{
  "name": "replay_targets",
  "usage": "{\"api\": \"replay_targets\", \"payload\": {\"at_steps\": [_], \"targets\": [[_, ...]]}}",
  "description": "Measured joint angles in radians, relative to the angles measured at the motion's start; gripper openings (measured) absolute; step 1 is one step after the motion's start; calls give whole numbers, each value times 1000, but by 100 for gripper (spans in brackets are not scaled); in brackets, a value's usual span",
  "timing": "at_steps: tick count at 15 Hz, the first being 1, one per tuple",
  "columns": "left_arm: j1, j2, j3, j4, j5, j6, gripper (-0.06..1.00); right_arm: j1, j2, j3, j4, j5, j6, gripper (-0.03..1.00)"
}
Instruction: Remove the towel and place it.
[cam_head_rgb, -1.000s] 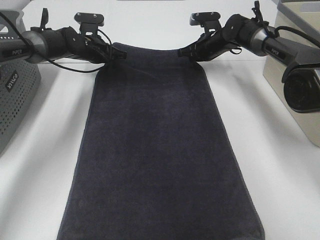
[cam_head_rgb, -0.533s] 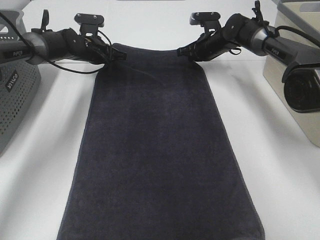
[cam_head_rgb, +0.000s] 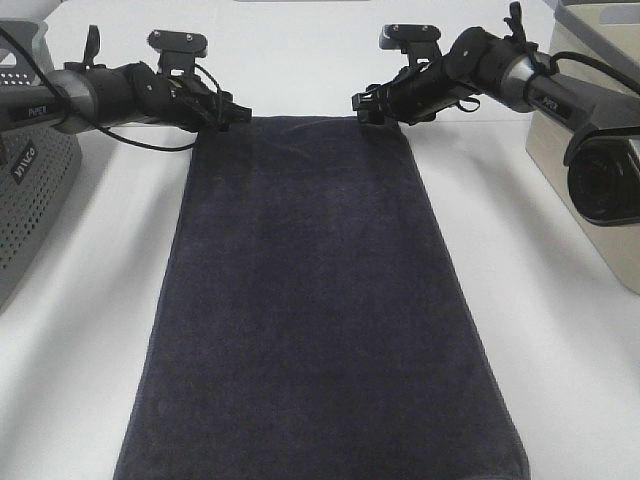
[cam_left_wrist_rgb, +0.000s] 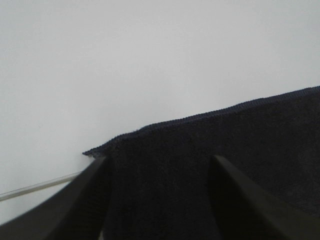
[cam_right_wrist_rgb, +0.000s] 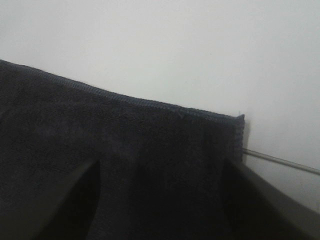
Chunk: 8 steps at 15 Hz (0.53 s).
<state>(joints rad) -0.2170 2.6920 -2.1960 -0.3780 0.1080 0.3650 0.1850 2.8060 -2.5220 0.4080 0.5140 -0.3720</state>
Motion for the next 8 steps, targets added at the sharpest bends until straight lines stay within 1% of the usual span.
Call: {"api": "replay_targets", "payload": {"at_steps": [2, 3, 4, 7, 8], "targets": [[0, 0, 0, 0, -1, 0, 63, -3, 0, 0, -11, 1, 0, 71], [0, -1, 0, 0, 3, 0, 64, -8, -2, 0, -12, 12, 1, 71], [0, -10, 0, 4, 28, 0, 65, -15, -11, 0, -13, 41, 4, 72], [0, -82, 0, 33, 193, 0, 66, -30, -88, 0, -15, 153, 27, 72], [0, -129, 0, 44, 296, 0, 68, -31, -139, 0, -15, 221, 41, 73]]}}
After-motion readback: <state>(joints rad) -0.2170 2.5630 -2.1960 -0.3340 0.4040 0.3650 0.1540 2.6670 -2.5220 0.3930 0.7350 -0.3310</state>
